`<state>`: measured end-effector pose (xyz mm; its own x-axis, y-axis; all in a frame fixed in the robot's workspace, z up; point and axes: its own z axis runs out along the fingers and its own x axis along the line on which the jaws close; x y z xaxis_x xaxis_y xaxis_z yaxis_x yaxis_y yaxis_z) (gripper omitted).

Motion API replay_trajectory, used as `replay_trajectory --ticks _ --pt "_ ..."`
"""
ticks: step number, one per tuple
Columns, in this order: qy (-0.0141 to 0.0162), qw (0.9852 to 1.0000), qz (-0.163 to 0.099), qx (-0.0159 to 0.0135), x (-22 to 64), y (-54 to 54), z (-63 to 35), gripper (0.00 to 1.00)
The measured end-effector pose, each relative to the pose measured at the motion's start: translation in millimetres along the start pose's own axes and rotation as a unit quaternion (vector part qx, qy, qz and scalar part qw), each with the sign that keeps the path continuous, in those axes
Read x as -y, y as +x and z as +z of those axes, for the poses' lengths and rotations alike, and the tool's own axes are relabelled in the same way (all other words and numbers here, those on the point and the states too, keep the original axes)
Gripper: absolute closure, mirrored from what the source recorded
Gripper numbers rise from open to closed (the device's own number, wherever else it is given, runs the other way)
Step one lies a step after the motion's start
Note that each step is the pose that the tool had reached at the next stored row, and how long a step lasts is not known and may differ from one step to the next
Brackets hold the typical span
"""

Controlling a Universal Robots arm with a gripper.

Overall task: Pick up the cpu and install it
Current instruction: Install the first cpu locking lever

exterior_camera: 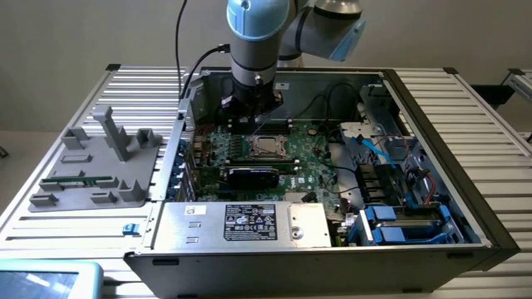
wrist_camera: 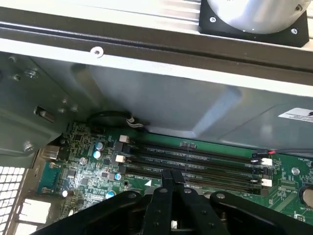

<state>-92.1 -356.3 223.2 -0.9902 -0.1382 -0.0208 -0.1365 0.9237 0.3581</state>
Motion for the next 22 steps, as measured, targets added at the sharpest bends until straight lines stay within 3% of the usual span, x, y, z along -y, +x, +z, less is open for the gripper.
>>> replay_trajectory --ticks 9,22 --pt "0.0004 1.0000 0.000 0.0022 3.5 -0.9 5.1 0.91" --pt "0.0004 1.0000 -0.002 0.0029 5.0 -1.1 14.2 0.91"
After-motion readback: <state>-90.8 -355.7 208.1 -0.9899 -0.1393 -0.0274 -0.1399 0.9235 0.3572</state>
